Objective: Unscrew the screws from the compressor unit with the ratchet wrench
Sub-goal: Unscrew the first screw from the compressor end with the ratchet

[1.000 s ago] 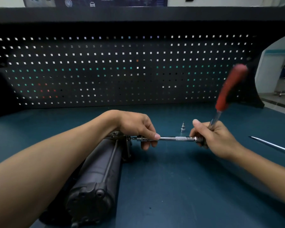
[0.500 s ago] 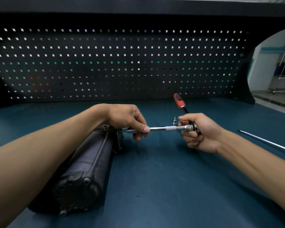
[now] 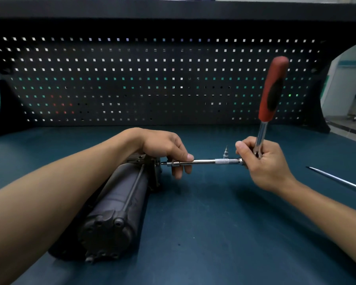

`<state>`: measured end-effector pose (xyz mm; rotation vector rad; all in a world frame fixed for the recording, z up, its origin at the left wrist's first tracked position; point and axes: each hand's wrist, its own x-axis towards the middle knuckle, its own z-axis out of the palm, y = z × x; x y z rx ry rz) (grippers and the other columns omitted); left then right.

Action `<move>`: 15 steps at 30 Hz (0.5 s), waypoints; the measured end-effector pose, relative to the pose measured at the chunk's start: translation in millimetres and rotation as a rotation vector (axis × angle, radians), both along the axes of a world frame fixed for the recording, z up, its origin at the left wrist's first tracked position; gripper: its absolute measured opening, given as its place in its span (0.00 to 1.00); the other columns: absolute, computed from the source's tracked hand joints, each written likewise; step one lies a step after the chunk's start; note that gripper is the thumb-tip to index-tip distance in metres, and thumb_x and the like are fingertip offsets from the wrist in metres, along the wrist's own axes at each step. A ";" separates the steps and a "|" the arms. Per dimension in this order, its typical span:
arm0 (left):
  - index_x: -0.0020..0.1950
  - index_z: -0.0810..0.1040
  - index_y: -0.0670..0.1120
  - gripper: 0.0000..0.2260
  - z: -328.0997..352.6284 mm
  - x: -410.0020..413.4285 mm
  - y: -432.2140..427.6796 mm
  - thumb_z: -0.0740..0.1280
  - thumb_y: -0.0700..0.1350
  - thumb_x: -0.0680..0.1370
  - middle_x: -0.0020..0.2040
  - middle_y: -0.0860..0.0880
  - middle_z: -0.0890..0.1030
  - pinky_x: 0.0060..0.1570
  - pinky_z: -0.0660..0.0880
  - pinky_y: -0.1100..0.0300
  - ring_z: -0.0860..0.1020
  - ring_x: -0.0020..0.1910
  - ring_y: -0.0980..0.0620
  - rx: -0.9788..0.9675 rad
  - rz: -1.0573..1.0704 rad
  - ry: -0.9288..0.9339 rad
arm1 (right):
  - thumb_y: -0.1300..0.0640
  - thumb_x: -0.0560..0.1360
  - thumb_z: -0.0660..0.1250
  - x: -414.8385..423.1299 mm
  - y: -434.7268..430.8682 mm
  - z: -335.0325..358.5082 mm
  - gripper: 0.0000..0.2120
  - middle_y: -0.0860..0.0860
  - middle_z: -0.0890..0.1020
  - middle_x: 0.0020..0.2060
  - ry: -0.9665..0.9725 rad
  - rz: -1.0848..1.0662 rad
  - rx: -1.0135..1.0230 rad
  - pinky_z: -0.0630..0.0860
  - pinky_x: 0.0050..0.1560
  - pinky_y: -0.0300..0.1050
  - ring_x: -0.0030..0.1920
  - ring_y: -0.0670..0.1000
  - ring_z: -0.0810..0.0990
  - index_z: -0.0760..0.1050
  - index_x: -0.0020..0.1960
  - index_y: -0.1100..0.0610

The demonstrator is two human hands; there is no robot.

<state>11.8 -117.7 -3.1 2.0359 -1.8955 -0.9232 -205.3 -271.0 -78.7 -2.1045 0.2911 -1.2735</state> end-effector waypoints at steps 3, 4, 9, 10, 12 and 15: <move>0.46 0.85 0.50 0.13 -0.9 -0.3 -0.1 0.65 0.56 0.78 0.40 0.49 0.86 0.65 0.67 0.59 0.81 0.45 0.56 -0.027 -0.009 0.036 | 0.61 0.81 0.65 1.4 0.4 -0.3 0.17 0.40 0.75 0.26 0.004 0.000 0.043 0.69 0.33 0.30 0.29 0.41 0.73 0.74 0.34 0.60; 0.45 0.85 0.50 0.14 -1.2 -0.4 0.2 0.66 0.57 0.77 0.39 0.50 0.86 0.62 0.68 0.60 0.81 0.44 0.57 -0.034 -0.006 0.040 | 0.61 0.81 0.65 1.9 -0.5 0.1 0.17 0.41 0.75 0.26 0.020 0.024 0.103 0.69 0.32 0.32 0.28 0.42 0.72 0.74 0.34 0.62; 0.42 0.85 0.51 0.10 -1.6 -0.1 -1.5 0.68 0.53 0.79 0.38 0.51 0.86 0.57 0.68 0.62 0.80 0.40 0.60 -0.052 0.013 0.018 | 0.55 0.82 0.64 5.8 -3.2 6.9 0.18 0.46 0.66 0.21 0.134 0.089 0.462 0.63 0.22 0.37 0.22 0.46 0.65 0.77 0.35 0.60; 0.42 0.85 0.51 0.10 -1.3 -0.1 -1.2 0.68 0.53 0.79 0.38 0.51 0.86 0.57 0.69 0.62 0.80 0.40 0.59 -0.058 0.017 0.021 | 0.53 0.82 0.63 7.2 -3.0 8.4 0.18 0.47 0.65 0.20 0.162 0.082 0.521 0.61 0.21 0.38 0.21 0.47 0.63 0.78 0.37 0.61; 0.43 0.85 0.50 0.10 -1.8 0.2 -0.3 0.68 0.53 0.79 0.38 0.51 0.85 0.56 0.70 0.63 0.80 0.41 0.58 -0.069 0.021 0.028 | 0.50 0.81 0.62 8.7 -1.2 11.8 0.18 0.49 0.63 0.18 0.242 0.083 0.670 0.57 0.20 0.39 0.19 0.48 0.59 0.79 0.40 0.61; 0.42 0.85 0.50 0.09 -3.8 0.5 0.0 0.69 0.52 0.78 0.38 0.50 0.85 0.57 0.69 0.62 0.80 0.41 0.58 -0.072 0.020 0.040 | 0.50 0.79 0.60 6.1 3.2 15.9 0.19 0.50 0.61 0.17 0.354 0.168 0.967 0.53 0.21 0.36 0.17 0.47 0.55 0.77 0.34 0.57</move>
